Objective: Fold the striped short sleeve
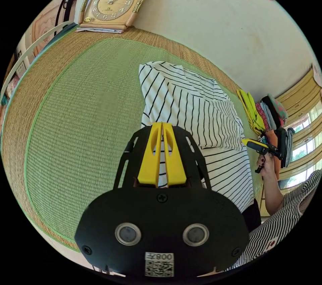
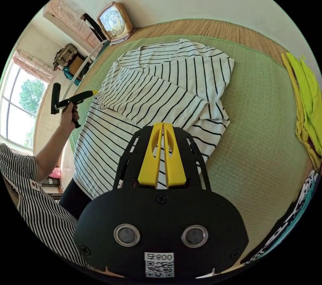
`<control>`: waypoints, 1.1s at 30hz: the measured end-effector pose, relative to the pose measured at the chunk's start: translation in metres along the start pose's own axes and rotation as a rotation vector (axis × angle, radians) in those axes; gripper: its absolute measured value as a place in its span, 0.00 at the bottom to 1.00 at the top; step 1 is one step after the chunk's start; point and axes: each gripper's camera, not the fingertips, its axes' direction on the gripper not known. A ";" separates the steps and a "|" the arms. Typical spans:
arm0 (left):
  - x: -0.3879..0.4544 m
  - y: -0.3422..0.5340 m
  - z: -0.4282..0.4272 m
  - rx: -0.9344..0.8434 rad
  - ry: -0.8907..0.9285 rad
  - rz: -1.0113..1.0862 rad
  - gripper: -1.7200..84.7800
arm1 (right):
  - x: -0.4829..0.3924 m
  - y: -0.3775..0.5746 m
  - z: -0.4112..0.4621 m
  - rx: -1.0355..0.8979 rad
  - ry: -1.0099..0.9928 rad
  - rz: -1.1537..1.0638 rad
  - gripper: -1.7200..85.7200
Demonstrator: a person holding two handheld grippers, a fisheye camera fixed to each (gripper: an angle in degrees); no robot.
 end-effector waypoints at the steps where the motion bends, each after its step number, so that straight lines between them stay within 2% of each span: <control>1: 0.005 0.001 0.004 -0.026 -0.005 0.023 0.02 | 0.005 -0.004 -0.009 0.016 0.028 0.012 0.02; 6: 0.001 0.006 0.027 -0.104 -0.005 -0.005 0.02 | 0.046 -0.022 -0.010 0.000 0.116 0.120 0.02; 11: -0.014 0.027 0.005 -0.055 0.065 -0.078 0.03 | 0.057 -0.010 -0.033 0.023 -0.007 0.175 0.02; 19: -0.034 0.110 -0.028 -0.165 0.220 -0.161 0.09 | 0.022 0.094 -0.094 -0.034 -0.148 0.197 0.03; 25: -0.062 0.187 -0.068 -0.231 0.196 -0.296 0.13 | -0.001 0.184 -0.130 -0.154 -0.212 0.266 0.05; 33: -0.101 0.264 -0.069 -0.309 0.310 -0.392 0.15 | -0.015 0.258 -0.159 -0.182 -0.238 0.400 0.09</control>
